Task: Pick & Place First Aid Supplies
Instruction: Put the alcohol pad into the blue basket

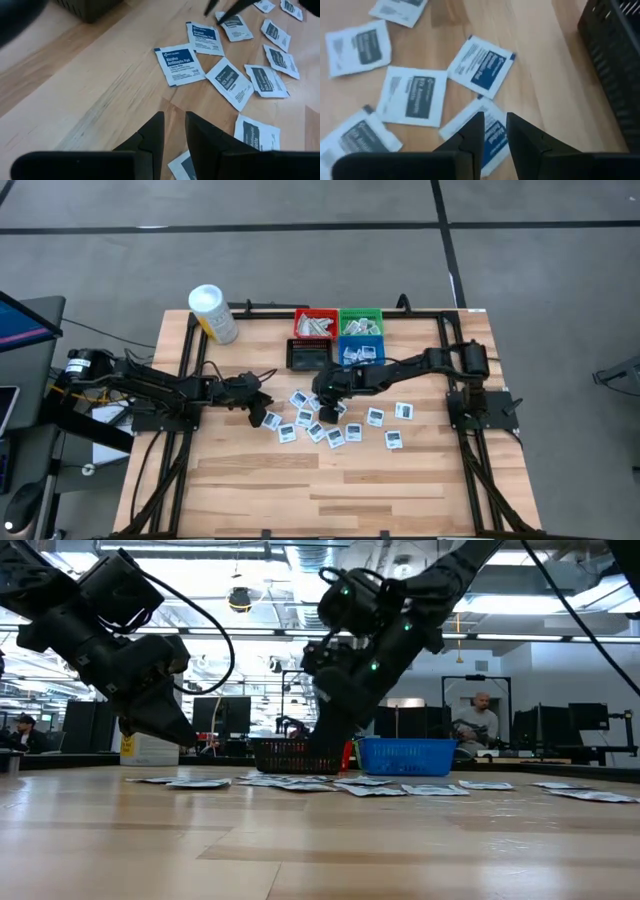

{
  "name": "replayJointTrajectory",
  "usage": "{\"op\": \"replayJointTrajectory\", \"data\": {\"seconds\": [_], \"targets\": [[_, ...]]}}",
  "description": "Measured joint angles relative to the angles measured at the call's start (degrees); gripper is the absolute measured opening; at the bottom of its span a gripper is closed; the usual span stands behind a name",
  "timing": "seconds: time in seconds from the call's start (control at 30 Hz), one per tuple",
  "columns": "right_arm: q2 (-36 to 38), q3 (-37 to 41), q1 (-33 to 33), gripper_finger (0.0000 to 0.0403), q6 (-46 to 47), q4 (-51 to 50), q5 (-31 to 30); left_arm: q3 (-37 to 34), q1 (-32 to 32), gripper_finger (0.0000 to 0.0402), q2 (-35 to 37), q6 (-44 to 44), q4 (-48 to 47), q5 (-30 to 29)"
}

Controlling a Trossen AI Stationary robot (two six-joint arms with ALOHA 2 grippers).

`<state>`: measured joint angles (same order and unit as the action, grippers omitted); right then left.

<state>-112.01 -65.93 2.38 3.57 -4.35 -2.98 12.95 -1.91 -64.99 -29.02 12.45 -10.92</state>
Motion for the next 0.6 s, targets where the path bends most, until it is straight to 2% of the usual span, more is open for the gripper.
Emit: {"op": "replayJointTrajectory", "data": {"seconds": [0.4, 0.6], "targets": [[-3.6, 0.0, 0.5, 0.0076, 0.0, 1.6, 0.0, 0.0, -0.2, 0.0078, 0.0, 0.0, 0.0, 0.0], [-3.6, 0.5, -0.1, 0.0093, -0.6, 1.6, -3.1, 0.0, -0.2, 0.0078, 0.0, 0.2, 0.0, -0.9]]}}
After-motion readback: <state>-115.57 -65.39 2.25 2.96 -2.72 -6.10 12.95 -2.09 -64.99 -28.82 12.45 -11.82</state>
